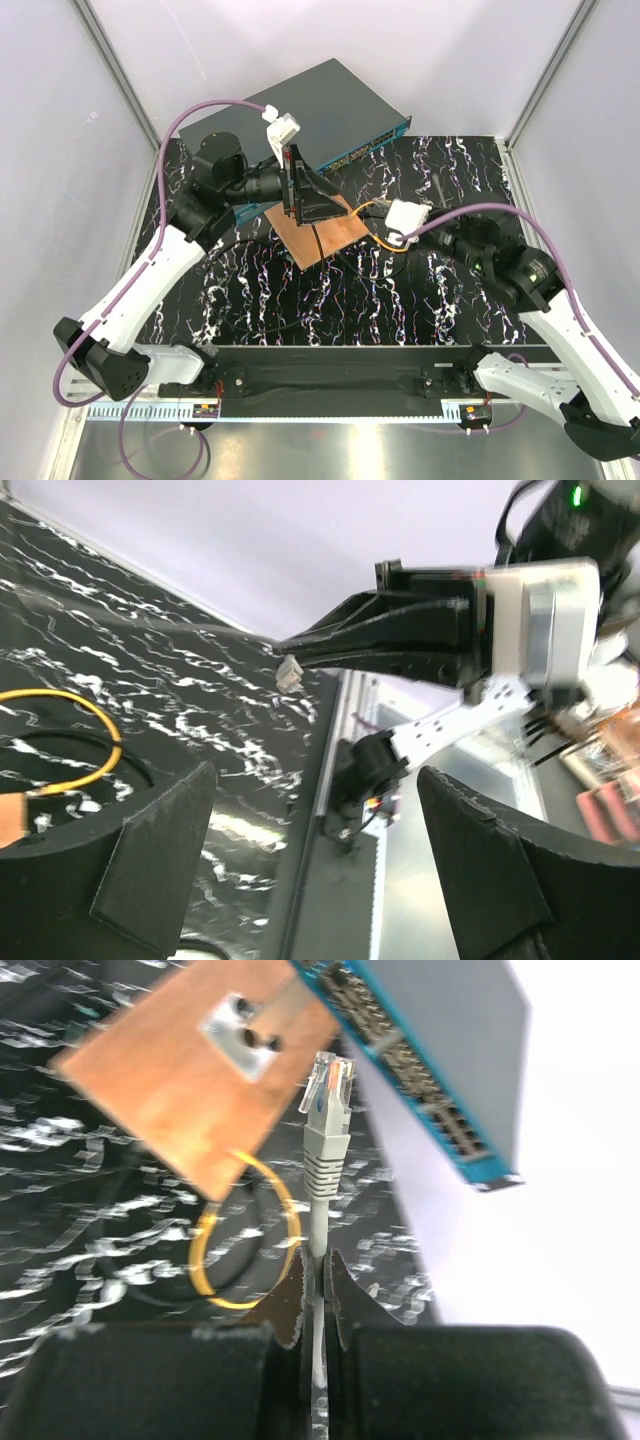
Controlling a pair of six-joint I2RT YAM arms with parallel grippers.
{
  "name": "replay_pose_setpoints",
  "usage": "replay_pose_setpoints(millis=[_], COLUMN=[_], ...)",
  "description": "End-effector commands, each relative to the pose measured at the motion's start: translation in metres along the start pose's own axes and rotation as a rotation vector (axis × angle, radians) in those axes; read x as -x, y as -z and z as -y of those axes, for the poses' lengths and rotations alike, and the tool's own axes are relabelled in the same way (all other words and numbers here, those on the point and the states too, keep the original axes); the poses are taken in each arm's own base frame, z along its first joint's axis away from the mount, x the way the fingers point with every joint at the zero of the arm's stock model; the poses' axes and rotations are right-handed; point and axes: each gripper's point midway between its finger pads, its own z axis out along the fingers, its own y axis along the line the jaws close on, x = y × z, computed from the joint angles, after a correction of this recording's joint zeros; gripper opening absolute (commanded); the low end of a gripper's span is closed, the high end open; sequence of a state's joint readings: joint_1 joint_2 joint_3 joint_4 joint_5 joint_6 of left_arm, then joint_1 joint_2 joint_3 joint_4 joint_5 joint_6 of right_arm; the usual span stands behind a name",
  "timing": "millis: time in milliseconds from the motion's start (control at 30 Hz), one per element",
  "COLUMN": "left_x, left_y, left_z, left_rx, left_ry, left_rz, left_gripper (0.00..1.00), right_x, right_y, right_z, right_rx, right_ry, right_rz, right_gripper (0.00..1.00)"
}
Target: Insert the plug into the switch port
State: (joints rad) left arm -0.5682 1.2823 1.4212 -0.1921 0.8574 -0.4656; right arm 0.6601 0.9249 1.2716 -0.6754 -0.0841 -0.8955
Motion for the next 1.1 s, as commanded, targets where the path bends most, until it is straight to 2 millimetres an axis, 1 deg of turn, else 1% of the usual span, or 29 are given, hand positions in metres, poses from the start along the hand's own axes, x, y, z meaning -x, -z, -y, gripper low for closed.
replay_pose_setpoints(millis=[0, 33, 67, 133, 167, 200, 233, 300, 400, 467, 500, 533, 567, 600, 633, 667, 700, 733, 767, 800, 833, 900, 933, 967, 1067], left_x=[0.015, 0.014, 0.013, 0.011, 0.007, 0.002, 0.005, 0.002, -0.002, -0.001, 0.002, -0.002, 0.007, 0.008, 0.012, 0.013, 0.014, 0.013, 0.010, 0.014, 0.010, 0.007, 0.005, 0.007, 0.005], left_y=[-0.006, -0.008, -0.013, -0.016, -0.022, -0.024, -0.027, -0.034, -0.043, -0.046, -0.043, -0.041, -0.039, -0.036, -0.029, -0.027, -0.024, -0.023, -0.021, -0.021, -0.022, -0.025, -0.026, -0.028, -0.031], left_z=[0.009, 0.009, 0.003, -0.003, -0.011, -0.014, -0.009, -0.017, -0.020, -0.016, -0.012, -0.018, -0.013, -0.013, -0.003, 0.000, 0.001, 0.005, 0.005, 0.008, 0.015, 0.019, 0.020, 0.019, 0.023], left_rx=[-0.029, -0.026, 0.003, 0.053, 0.079, 0.099, 0.095, 0.126, 0.121, 0.095, 0.084, 0.098, 0.081, 0.077, 0.055, 0.041, 0.030, 0.007, 0.001, -0.015, -0.060, -0.095, -0.103, -0.106, -0.131], left_ry=[0.062, 0.072, 0.081, 0.081, 0.089, 0.093, 0.083, 0.104, 0.142, 0.121, 0.067, 0.038, -0.028, -0.113, -0.185, -0.248, -0.361, -0.407, -0.432, -0.468, -0.464, -0.453, -0.440, -0.434, -0.390], left_rz=[0.054, 0.051, 0.054, 0.032, 0.019, -0.005, -0.007, -0.028, -0.039, -0.034, -0.020, -0.013, 0.024, 0.031, 0.042, 0.036, 0.030, 0.017, -0.001, -0.002, -0.018, -0.026, -0.027, -0.019, -0.021], left_gripper=[0.88, 0.88, 0.87, 0.87, 0.86, 0.85, 0.84, 0.81, 0.79, 0.78, 0.77, 0.77, 0.78, 0.78, 0.80, 0.81, 0.81, 0.81, 0.79, 0.78, 0.76, 0.75, 0.75, 0.75, 0.73], right_x=[0.015, 0.012, 0.015, 0.012, 0.014, 0.013, 0.012, 0.013, 0.013, 0.012, 0.013, 0.012, 0.012, 0.014, 0.005, 0.010, 0.015, 0.011, 0.016, 0.018, 0.017, 0.022, 0.021, 0.023, 0.023], right_y=[0.007, 0.007, 0.008, 0.008, 0.009, 0.009, 0.008, 0.010, 0.010, 0.011, 0.009, 0.012, 0.012, 0.011, 0.011, 0.012, 0.014, 0.016, 0.017, 0.019, 0.021, 0.022, 0.024, 0.024, 0.024], right_z=[0.042, 0.039, 0.042, 0.039, 0.042, 0.042, 0.040, 0.040, 0.038, 0.036, 0.032, 0.027, 0.022, 0.021, 0.006, -0.003, -0.005, -0.016, -0.021, -0.022, -0.028, -0.033, -0.037, -0.040, -0.042], right_rx=[-0.213, -0.214, -0.236, -0.239, -0.257, -0.265, -0.262, -0.276, -0.276, -0.253, -0.224, -0.190, -0.162, -0.136, -0.064, -0.007, 0.022, 0.074, 0.101, 0.111, 0.136, 0.168, 0.188, 0.207, 0.221], right_ry=[0.157, 0.177, 0.202, 0.228, 0.250, 0.258, 0.276, 0.288, 0.300, 0.275, 0.264, 0.232, 0.211, 0.183, 0.118, 0.089, 0.060, 0.016, -0.001, -0.009, -0.017, -0.031, -0.043, -0.051, -0.068], right_rz=[0.044, 0.041, 0.053, 0.047, 0.055, 0.052, 0.051, 0.060, 0.064, 0.056, 0.061, 0.052, 0.051, 0.047, 0.010, 0.027, 0.035, 0.016, 0.037, 0.048, 0.045, 0.063, 0.059, 0.065, 0.052], right_gripper=[0.00, 0.00, 0.00, 0.00, 0.00, 0.00, 0.00, 0.00, 0.00, 0.00, 0.00, 0.00, 0.00, 0.00, 0.00, 0.00, 0.00, 0.00, 0.00, 0.00, 0.00, 0.00, 0.00, 0.00, 0.00])
